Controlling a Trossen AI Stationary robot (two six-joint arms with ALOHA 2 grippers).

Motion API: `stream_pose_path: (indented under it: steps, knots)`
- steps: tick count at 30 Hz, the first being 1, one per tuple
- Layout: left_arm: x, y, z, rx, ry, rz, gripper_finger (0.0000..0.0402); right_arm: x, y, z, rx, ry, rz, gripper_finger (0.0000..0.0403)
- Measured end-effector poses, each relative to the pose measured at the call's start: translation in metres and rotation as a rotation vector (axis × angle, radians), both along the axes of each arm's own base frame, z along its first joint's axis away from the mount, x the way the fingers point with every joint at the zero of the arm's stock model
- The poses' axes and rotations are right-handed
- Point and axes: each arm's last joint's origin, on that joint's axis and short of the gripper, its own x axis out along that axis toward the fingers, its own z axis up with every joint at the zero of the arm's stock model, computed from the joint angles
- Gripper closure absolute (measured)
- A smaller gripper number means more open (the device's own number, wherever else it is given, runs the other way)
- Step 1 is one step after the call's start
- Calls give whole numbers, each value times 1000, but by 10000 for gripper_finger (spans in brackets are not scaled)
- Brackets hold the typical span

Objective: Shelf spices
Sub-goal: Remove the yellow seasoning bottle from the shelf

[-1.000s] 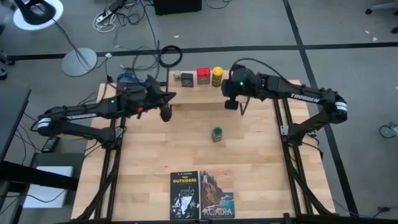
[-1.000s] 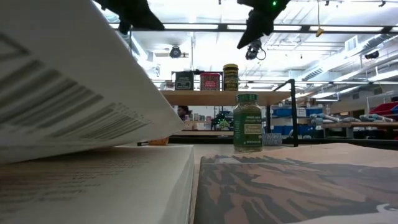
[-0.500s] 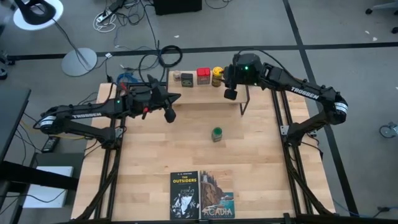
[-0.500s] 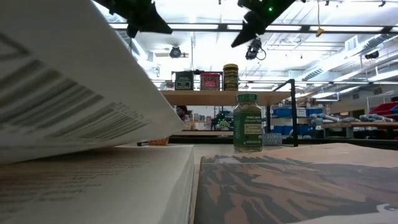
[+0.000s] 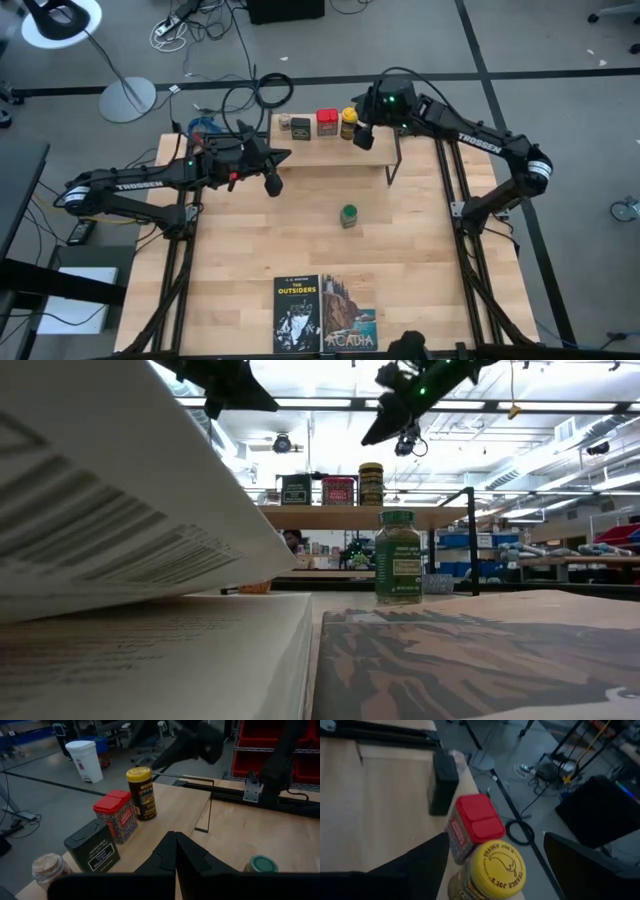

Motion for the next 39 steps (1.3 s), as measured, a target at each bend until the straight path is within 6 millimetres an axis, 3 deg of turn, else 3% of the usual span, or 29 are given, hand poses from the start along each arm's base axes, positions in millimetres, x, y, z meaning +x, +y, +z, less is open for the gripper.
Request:
stream_pose_path:
  steps: [9,18,24,32,39]
  knots:
    - [0,0,-1,-20,6,2,396,4,-30,-27,108,25,-48,85]
    - [0,0,-1,-7,3,-1,396,0,-40,-36,206,22,-10,100]
    - [0,0,0,0,0,-3,396,0,-42,-44,245,56,-3,129]
    - [0,0,0,2,2,-4,396,1,-42,-42,239,38,14,219]
    - [0,0,0,2,3,-3,396,2,-41,-42,259,23,0,220]
